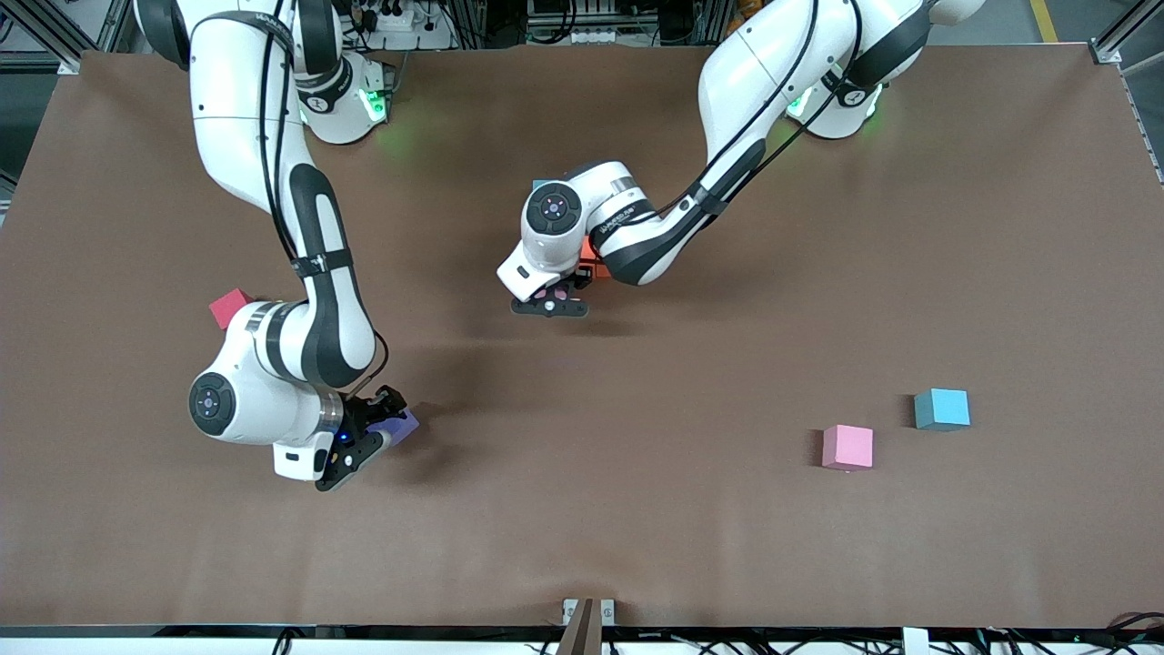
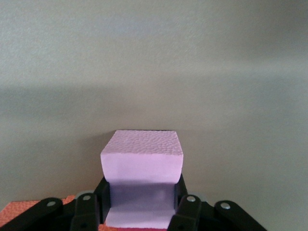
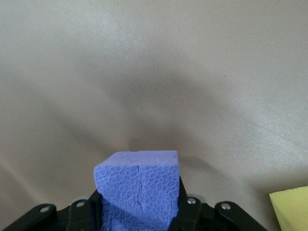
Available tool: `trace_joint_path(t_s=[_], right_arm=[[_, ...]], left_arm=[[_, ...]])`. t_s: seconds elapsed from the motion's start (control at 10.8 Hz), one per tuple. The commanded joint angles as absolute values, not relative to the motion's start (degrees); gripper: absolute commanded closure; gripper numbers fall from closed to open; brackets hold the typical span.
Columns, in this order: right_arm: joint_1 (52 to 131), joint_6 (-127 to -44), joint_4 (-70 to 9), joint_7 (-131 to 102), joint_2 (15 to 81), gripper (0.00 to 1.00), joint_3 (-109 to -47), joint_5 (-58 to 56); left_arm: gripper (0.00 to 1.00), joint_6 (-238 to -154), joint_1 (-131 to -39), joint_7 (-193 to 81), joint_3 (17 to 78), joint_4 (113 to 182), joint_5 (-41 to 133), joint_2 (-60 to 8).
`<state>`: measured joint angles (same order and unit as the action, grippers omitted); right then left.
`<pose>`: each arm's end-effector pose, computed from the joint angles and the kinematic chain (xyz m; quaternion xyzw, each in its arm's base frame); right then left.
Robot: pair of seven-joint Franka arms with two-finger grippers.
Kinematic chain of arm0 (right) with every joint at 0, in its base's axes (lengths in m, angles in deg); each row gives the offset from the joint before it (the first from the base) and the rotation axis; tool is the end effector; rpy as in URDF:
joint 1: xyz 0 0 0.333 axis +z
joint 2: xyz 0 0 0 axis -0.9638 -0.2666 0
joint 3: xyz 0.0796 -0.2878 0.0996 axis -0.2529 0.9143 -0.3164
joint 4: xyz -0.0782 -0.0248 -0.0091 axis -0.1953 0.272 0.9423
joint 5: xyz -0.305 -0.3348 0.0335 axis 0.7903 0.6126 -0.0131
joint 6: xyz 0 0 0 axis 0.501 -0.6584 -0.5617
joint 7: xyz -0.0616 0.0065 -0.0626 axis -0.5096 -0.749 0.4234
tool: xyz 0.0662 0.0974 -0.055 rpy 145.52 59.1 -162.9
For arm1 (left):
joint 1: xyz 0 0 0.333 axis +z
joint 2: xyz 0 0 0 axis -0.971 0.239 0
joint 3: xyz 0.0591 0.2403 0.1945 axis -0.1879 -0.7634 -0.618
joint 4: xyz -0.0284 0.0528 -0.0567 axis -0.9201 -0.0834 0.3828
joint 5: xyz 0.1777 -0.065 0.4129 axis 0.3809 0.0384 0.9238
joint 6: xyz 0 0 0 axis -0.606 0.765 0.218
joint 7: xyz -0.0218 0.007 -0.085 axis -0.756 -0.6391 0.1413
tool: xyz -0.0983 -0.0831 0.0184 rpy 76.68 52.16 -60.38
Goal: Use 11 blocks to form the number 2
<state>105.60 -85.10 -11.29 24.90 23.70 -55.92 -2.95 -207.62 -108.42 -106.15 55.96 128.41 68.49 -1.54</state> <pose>0.7544 0.1568 0.1797 -0.9432 -0.3045 0.0103 0.1325 0.4598 -0.6327 0.1584 0.9963 -0.0179 -0.0558 0.0625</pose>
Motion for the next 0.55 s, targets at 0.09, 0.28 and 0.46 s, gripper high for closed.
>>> trace_joint_path(t_s=[0.09, 0.28, 0.46], right_arm=[[105.56, -83.95, -11.52, 23.91, 24.97, 0.68, -55.94, -1.96], [105.56, -83.95, -11.52, 24.00, 24.97, 0.68, -55.94, -1.96], [105.48, -83.95, -11.52, 24.08, 24.89, 0.68, -55.94, -2.05]], left_arm=[[0.51, -209.42, -109.39, -106.23, 55.15, 127.24, 67.67, -0.94], [0.51, -209.42, -109.39, -106.23, 55.15, 127.42, 67.67, -0.50], [0.51, -209.42, -109.39, -106.15, 55.15, 127.42, 67.75, -0.50]])
